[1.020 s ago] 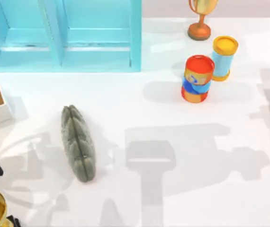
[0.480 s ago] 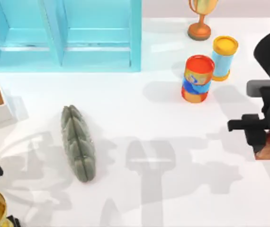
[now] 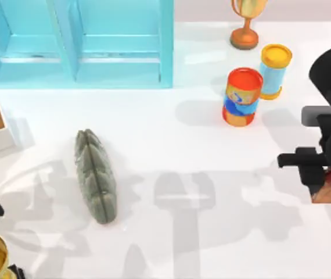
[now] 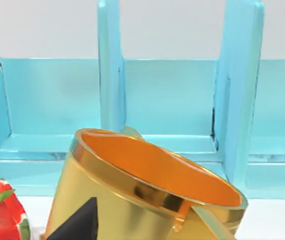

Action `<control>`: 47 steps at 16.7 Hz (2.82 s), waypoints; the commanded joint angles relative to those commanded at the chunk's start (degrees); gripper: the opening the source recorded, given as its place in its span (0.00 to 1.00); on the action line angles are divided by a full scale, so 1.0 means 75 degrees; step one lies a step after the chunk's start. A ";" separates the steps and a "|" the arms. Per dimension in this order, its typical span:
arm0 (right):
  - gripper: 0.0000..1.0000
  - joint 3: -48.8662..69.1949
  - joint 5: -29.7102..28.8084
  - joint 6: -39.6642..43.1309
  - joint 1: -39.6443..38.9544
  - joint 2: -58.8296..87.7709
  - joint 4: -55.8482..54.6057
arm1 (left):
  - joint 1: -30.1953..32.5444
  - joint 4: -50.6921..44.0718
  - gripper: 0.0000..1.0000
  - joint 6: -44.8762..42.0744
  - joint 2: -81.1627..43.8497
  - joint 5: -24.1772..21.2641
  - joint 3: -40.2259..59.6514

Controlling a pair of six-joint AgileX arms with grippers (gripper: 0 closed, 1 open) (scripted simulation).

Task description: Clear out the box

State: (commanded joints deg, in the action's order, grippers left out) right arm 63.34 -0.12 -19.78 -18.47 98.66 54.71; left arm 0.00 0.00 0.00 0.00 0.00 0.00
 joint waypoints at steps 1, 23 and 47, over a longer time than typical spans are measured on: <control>0.00 -0.0079 -0.0002 -0.0002 -0.0004 0.0054 -0.0140 | 0.0000 0.0000 1.00 0.0000 0.0000 0.0000 0.0000; 0.68 -0.0725 -0.0006 -0.0021 -0.0049 0.0552 -0.1286 | 0.0000 0.0000 1.00 0.0000 0.0000 0.0000 0.0000; 1.00 0.0730 -0.0002 0.0004 -0.0021 -0.0259 0.0994 | 0.0000 0.0000 1.00 0.0000 0.0000 0.0000 0.0000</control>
State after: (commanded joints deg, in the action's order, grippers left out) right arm 68.82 -0.14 -19.75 -18.63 96.71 62.17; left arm 0.00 0.00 0.00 0.00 0.00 0.00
